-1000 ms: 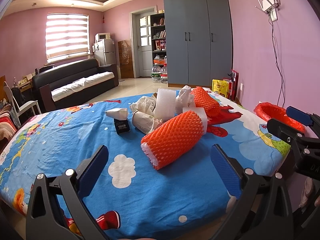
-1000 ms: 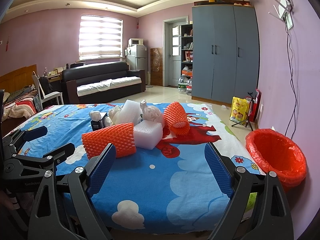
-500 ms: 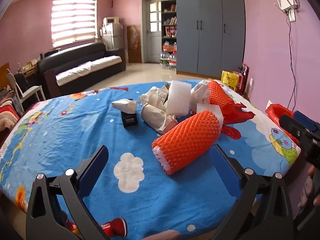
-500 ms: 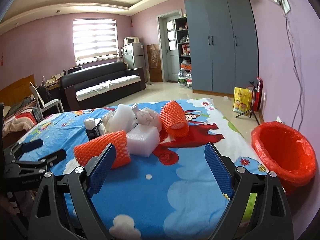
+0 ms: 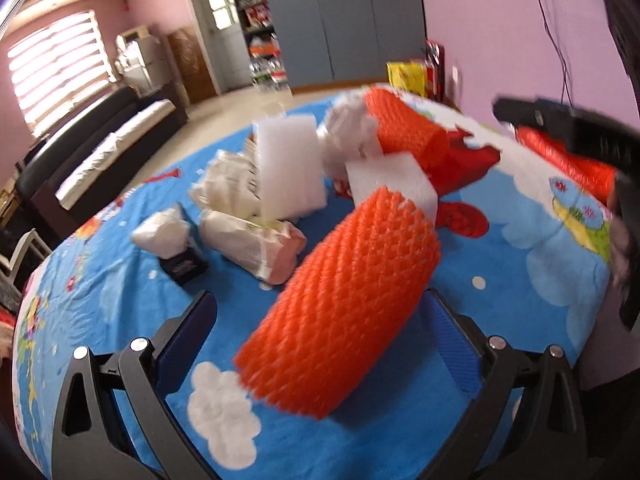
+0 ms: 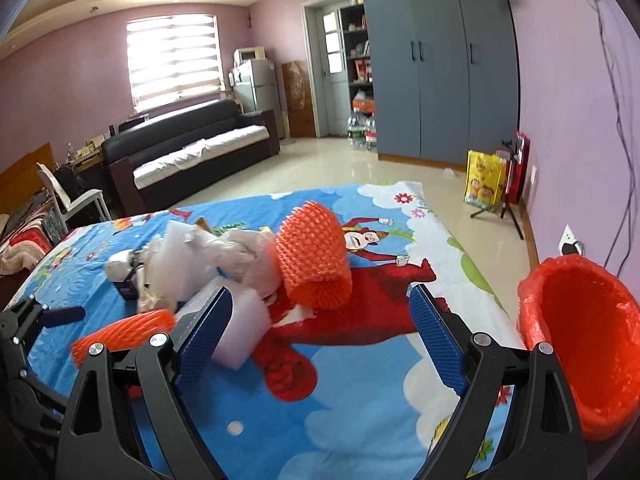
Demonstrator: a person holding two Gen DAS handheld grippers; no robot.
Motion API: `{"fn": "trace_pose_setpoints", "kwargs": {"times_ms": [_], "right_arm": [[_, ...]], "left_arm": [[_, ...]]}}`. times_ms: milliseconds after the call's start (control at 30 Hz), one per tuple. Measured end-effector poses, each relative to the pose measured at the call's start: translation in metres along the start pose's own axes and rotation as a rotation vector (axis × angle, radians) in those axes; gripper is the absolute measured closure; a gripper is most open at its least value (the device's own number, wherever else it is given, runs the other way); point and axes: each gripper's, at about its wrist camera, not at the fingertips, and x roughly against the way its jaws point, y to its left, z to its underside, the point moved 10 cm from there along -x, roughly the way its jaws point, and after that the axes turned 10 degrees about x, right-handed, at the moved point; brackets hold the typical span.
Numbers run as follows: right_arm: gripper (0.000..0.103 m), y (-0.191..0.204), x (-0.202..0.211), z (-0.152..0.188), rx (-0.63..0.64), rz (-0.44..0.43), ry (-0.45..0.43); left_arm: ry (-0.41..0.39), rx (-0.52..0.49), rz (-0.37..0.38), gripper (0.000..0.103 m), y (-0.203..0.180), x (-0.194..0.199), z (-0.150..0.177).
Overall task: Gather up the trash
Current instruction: 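Grasp the orange foam net sleeve with the left tool while the right tool reaches toward a white foam block, then grasp the white foam block with the right tool while the left tool lifts the orange net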
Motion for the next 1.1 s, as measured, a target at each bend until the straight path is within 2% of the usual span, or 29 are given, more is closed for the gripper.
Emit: {"fn": "trace_pose_setpoints", "kwargs": {"times_ms": [200,267,333,400,500,733,967,1100], "right_arm": [[0.019,-0.001,-0.033,0.003,-0.017,-0.003,0.097],[0.019,0.003,-0.038,0.006,-0.020,-0.003,0.128],[0.019,0.007,-0.042,0.006,-0.024,-0.017,0.139],[0.019,0.011,-0.043,0.005,-0.012,-0.019,0.137],[0.019,0.018,-0.044,0.006,-0.002,-0.034,0.138],[0.019,0.048,-0.048,0.011,0.028,-0.096,0.153],[0.019,0.083,-0.059,0.014,0.076,-0.140,0.175],[0.019,0.099,-0.076,0.018,0.083,-0.169,0.219]], "left_arm": [[0.025,-0.048,0.000,0.005,-0.012,-0.012,-0.001],[0.033,-0.058,-0.003,0.014,-0.015,-0.013,-0.001],[0.044,-0.078,-0.011,0.037,-0.017,-0.016,0.000],[0.042,-0.074,-0.019,0.048,-0.015,-0.016,0.000],[0.021,-0.061,0.004,0.079,-0.009,-0.009,-0.002],[-0.071,0.076,-0.011,0.083,0.039,0.015,-0.019],[-0.109,0.223,-0.011,0.083,0.074,0.026,-0.026],[-0.109,0.250,0.006,0.083,0.080,0.027,-0.029]]}}
